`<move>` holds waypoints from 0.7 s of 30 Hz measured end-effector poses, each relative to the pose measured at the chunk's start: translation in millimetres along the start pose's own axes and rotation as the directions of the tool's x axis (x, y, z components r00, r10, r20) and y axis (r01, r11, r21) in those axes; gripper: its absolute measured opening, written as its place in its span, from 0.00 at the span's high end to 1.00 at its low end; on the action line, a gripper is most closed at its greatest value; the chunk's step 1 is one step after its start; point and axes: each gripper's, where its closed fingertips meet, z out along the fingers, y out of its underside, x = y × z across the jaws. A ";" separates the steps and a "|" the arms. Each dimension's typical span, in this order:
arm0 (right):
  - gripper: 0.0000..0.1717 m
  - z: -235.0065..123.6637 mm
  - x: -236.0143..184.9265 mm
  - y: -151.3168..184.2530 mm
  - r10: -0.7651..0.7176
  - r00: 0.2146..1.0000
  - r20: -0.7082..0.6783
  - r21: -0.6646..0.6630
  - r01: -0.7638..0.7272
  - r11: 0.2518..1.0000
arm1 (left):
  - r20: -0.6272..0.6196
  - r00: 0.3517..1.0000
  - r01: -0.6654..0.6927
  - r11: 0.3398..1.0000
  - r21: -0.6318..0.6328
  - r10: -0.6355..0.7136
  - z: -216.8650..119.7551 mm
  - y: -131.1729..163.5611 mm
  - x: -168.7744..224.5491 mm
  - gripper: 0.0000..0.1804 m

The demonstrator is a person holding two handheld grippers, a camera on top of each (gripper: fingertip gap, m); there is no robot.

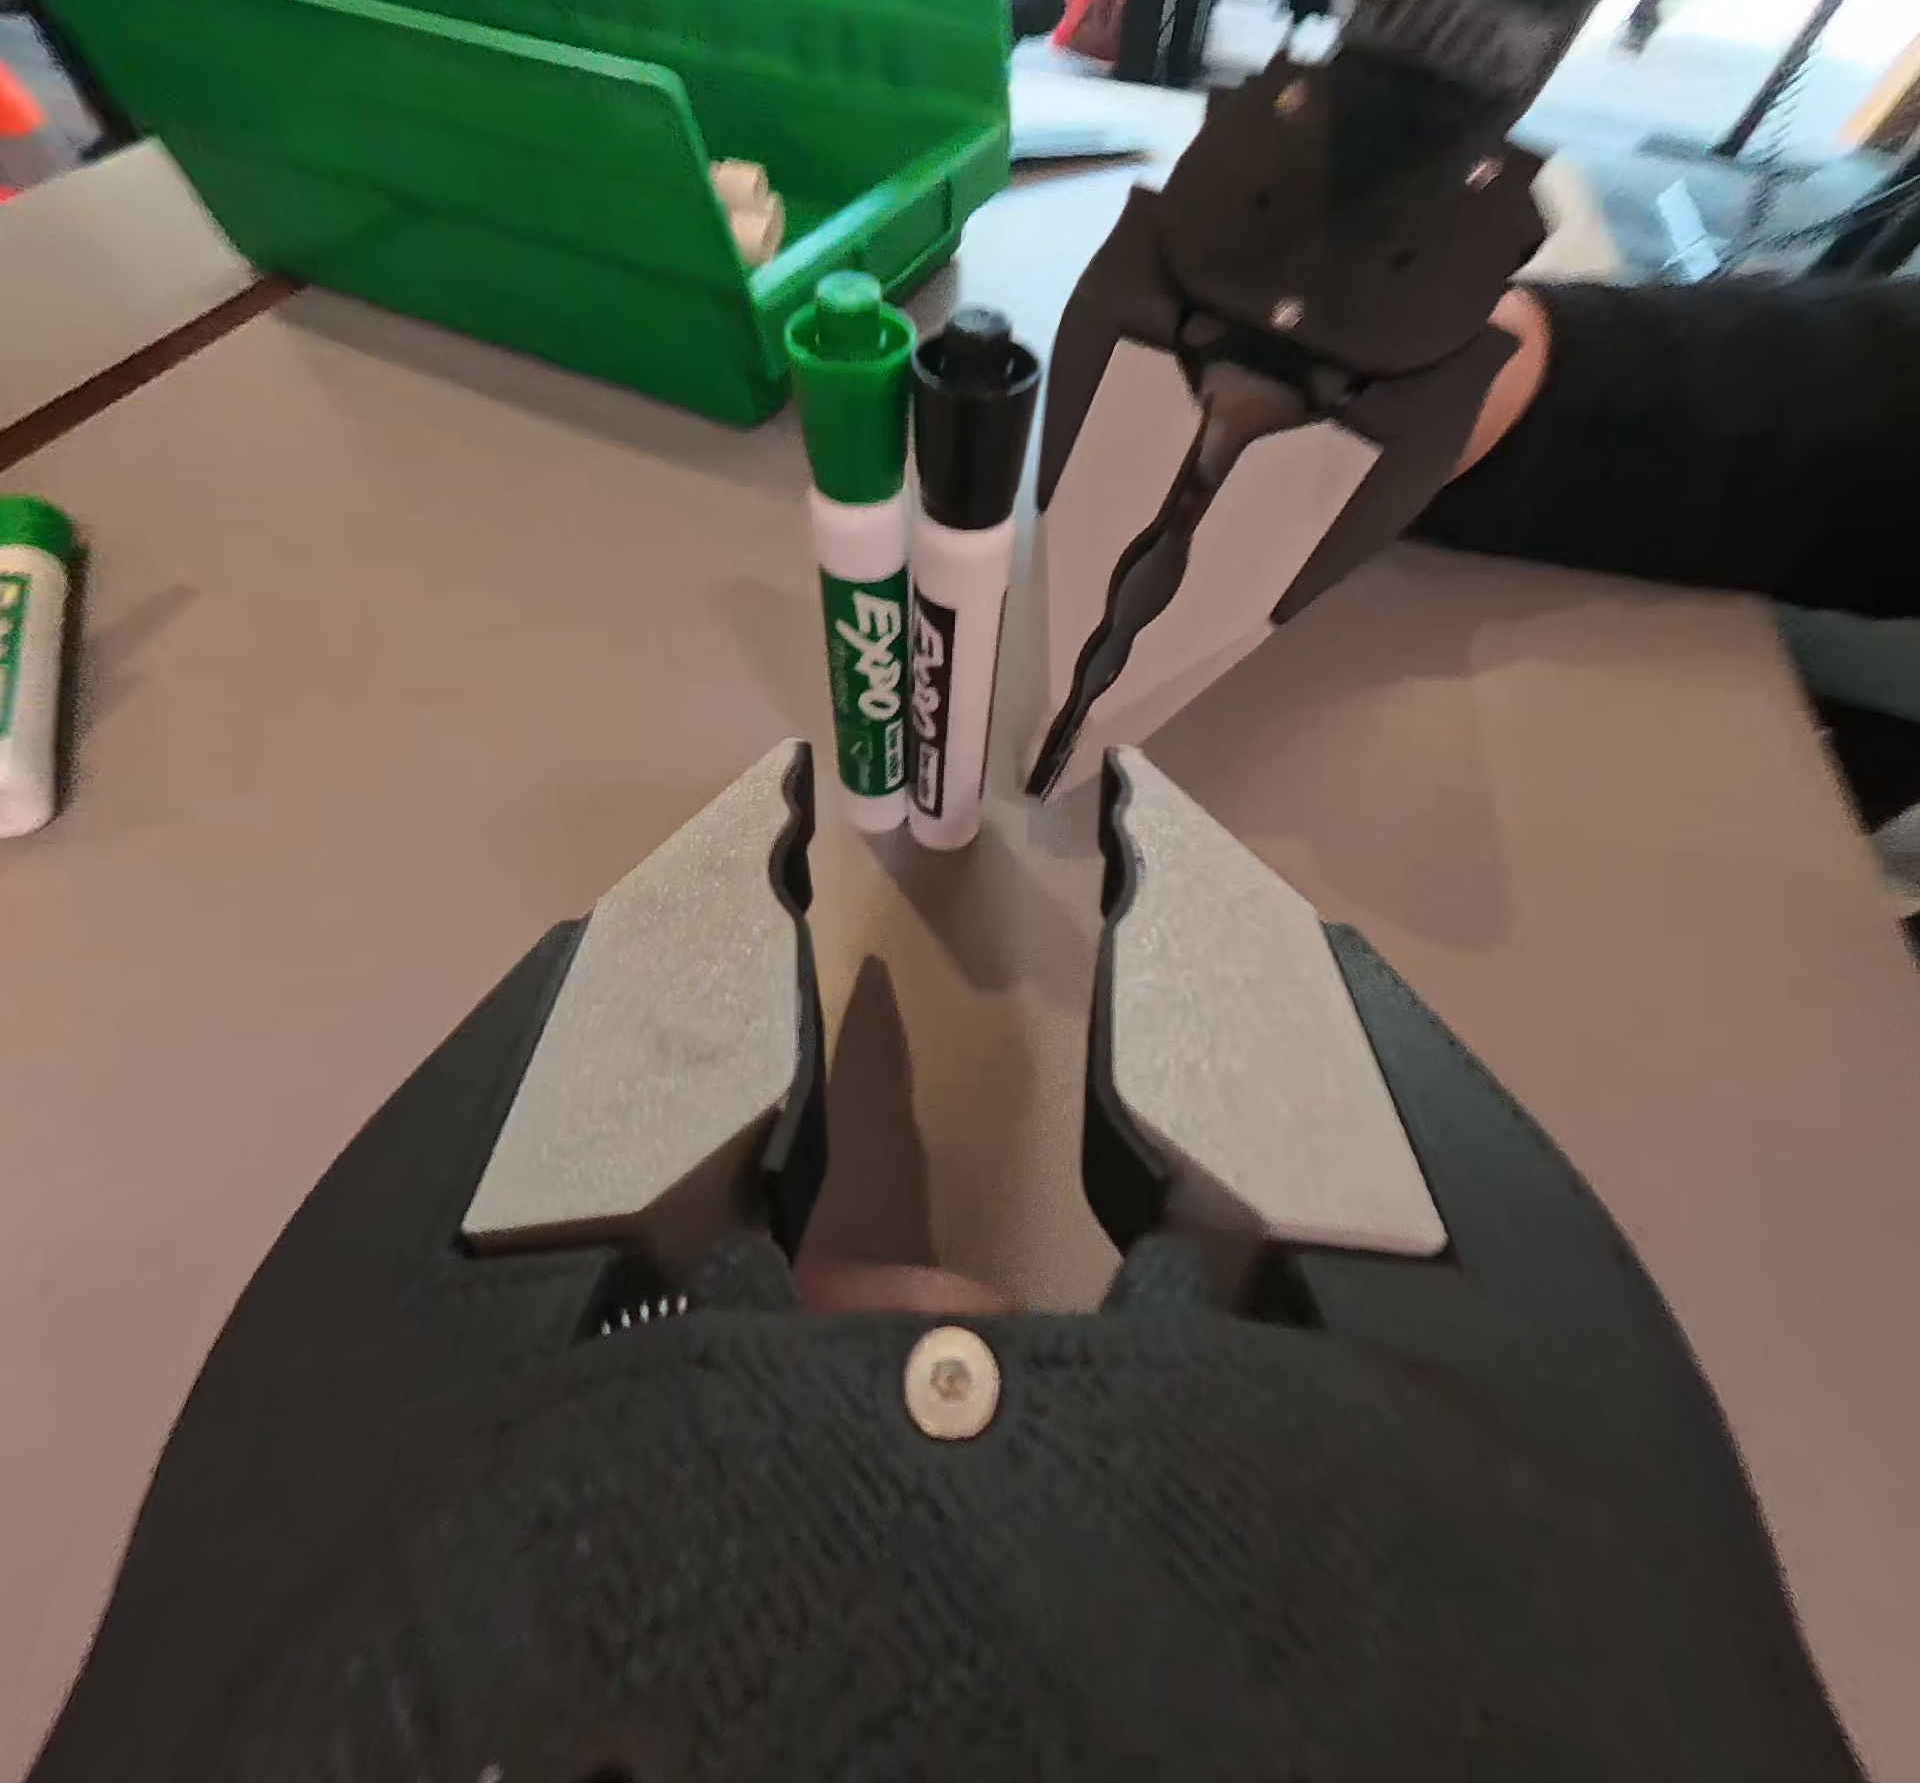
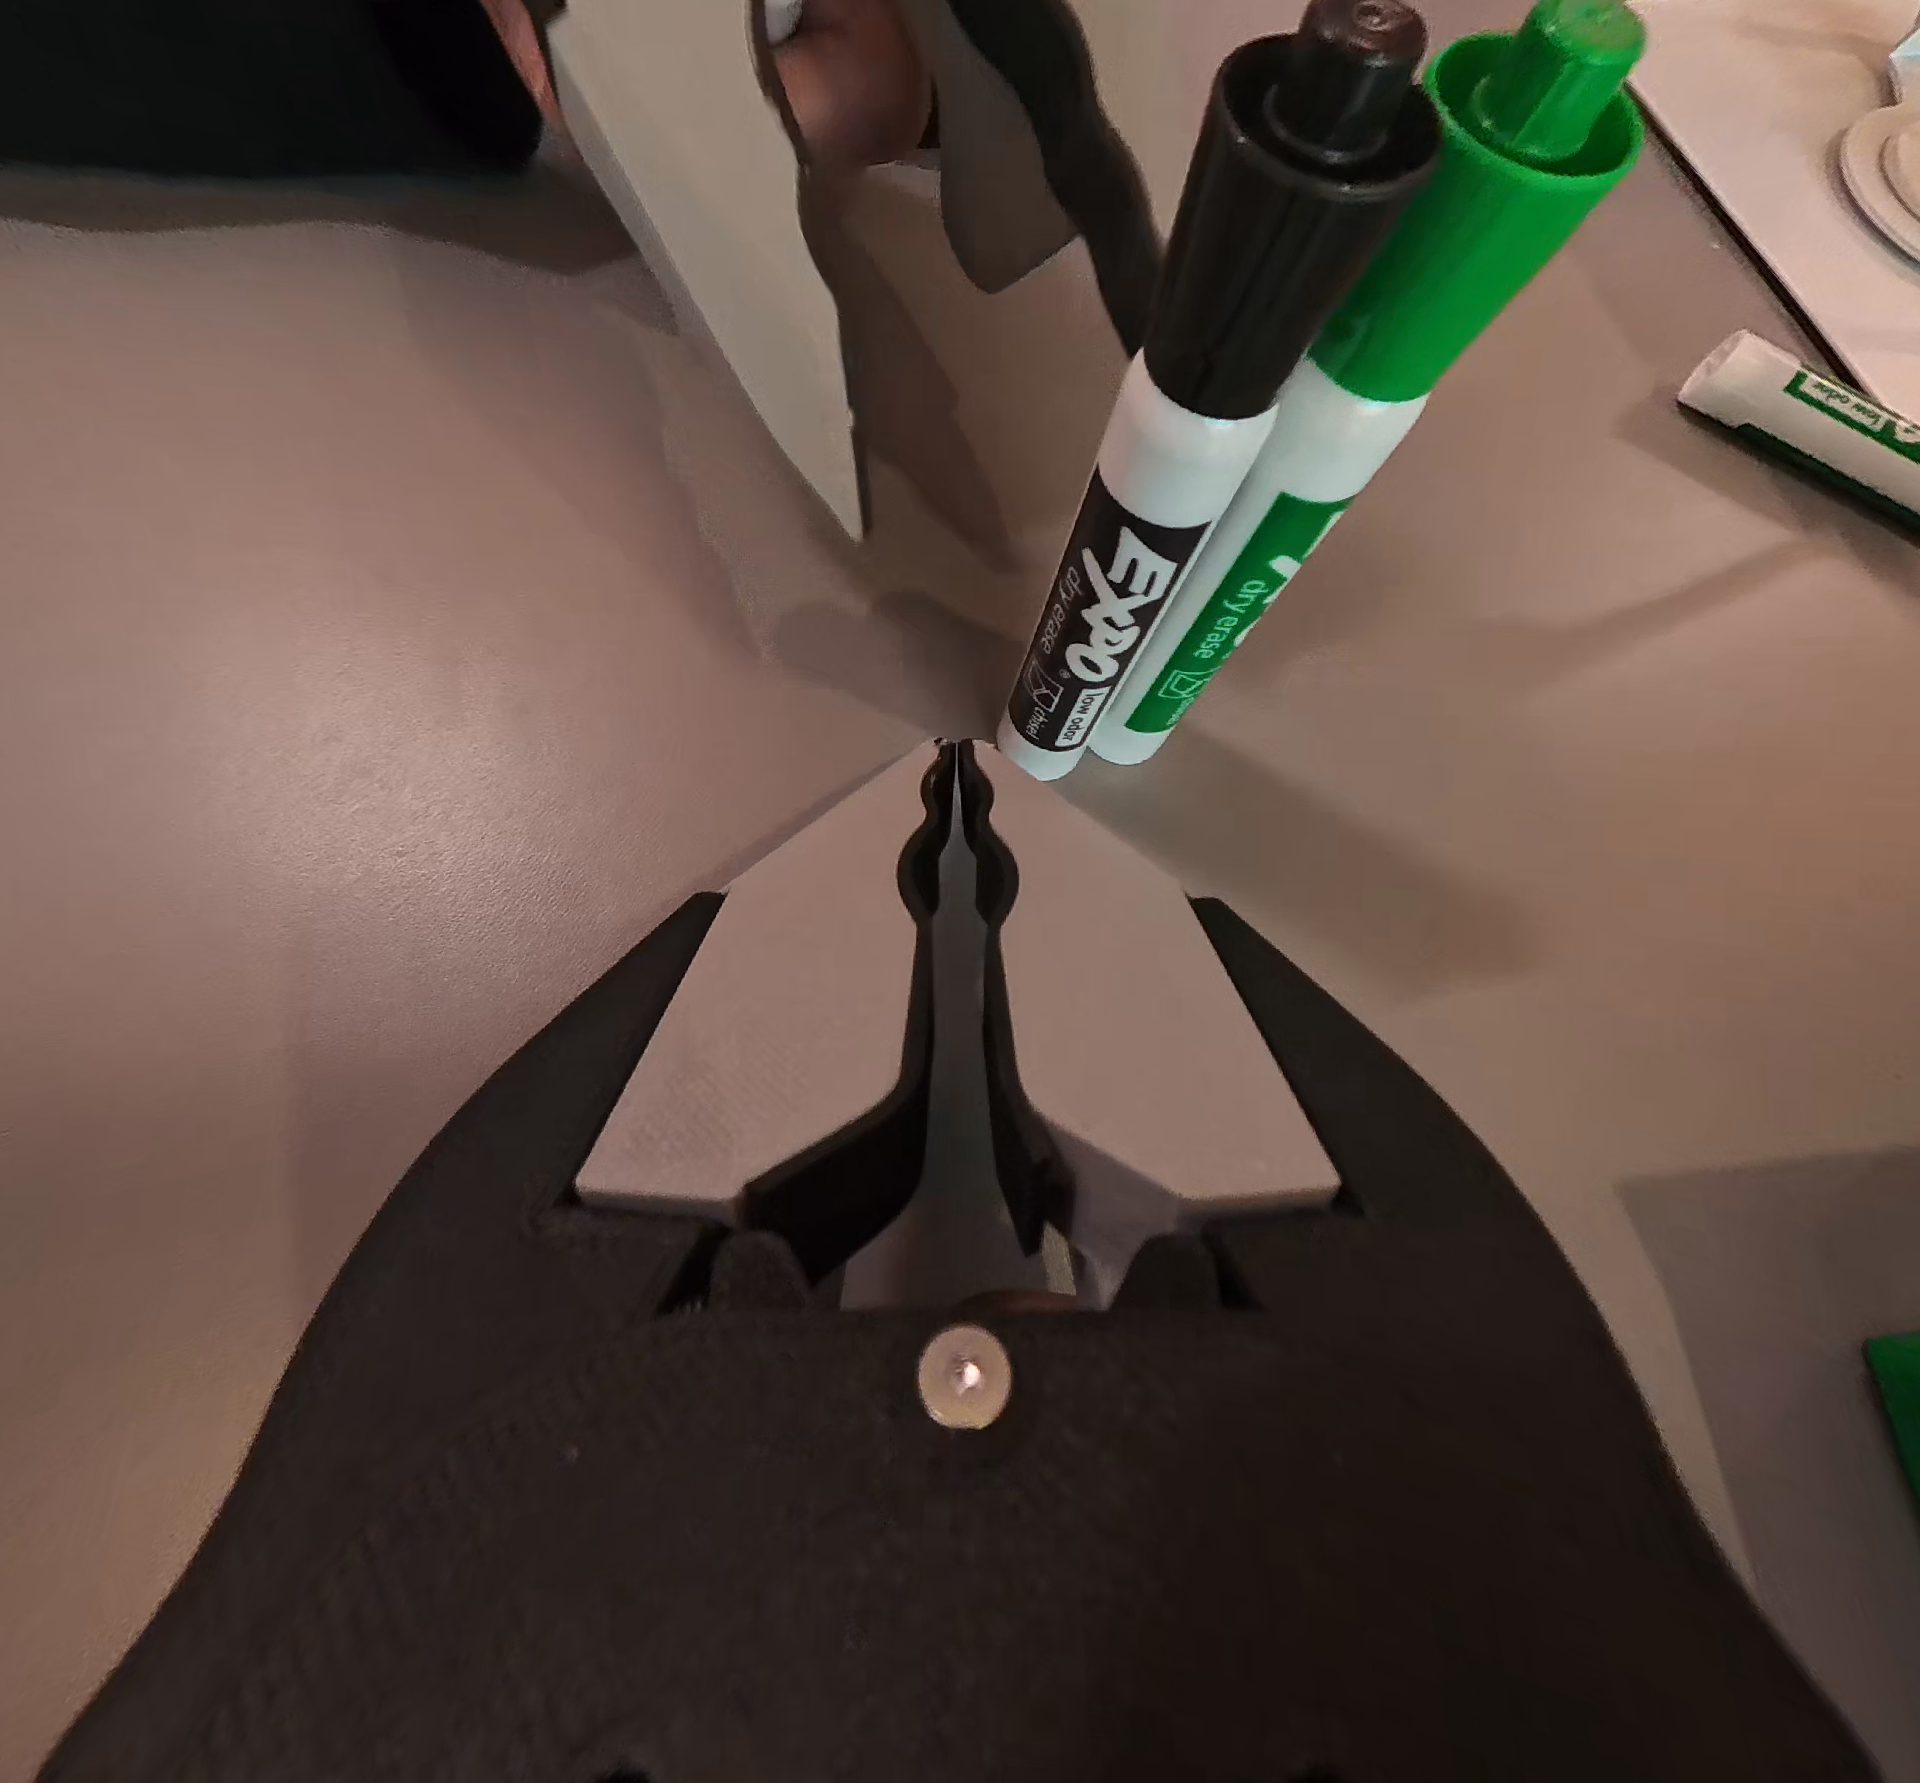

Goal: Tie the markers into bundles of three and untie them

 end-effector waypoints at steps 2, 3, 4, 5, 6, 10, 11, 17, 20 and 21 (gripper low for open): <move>1.00 -0.8 -0.1 -0.1 0.003 1.000 0.004 0.003 -0.003 1.000 | -0.050 0.999 0.005 0.997 0.071 -0.002 -2.4 -10.8 -0.4 0.71; 1.00 -1.0 -0.3 -0.3 0.002 1.000 0.004 0.006 -0.002 1.000 | -0.050 0.999 -0.003 0.995 0.095 0.008 -2.3 -15.0 -4.3 0.70; 1.00 -1.2 -0.7 -0.2 -0.001 1.000 0.005 0.006 0.001 1.000 | -0.046 0.999 -0.014 0.993 0.116 0.019 -1.4 -19.0 -8.3 0.70; 1.00 -1.4 -1.3 -0.2 -0.004 1.000 0.008 0.006 0.004 1.000 | -0.056 0.998 -0.026 0.990 0.136 0.034 -0.1 -22.8 -9.4 0.70; 1.00 -1.5 -2.2 -0.3 -0.008 1.000 0.011 0.007 0.008 1.000 | -0.076 0.996 -0.042 0.988 0.150 0.054 1.6 -25.8 -7.8 0.70; 1.00 -1.7 -3.8 -0.2 -0.015 1.000 0.019 0.008 0.015 1.000 | -0.124 0.985 -0.099 0.985 0.140 0.116 12.6 -27.7 -6.2 0.71; 1.00 -1.7 -4.1 -0.1 -0.014 1.000 0.022 0.008 0.014 1.000 | -0.137 0.984 -0.098 0.985 0.142 0.117 15.2 -29.0 -5.7 0.71; 1.00 -1.2 -5.1 0.5 -0.011 0.999 0.034 0.002 0.011 1.000 | -0.167 0.977 -0.109 0.982 0.157 0.135 25.2 -34.8 -3.2 0.74; 1.00 -0.8 -5.7 0.8 -0.018 0.999 0.033 -0.001 0.018 1.000 | -0.168 0.977 -0.108 0.982 0.157 0.135 29.5 -36.6 -3.2 0.74; 1.00 -0.9 -5.8 0.8 -0.021 0.999 0.032 -0.001 0.021 1.000 | -0.168 0.976 -0.111 0.981 0.158 0.138 30.7 -37.1 -2.7 0.74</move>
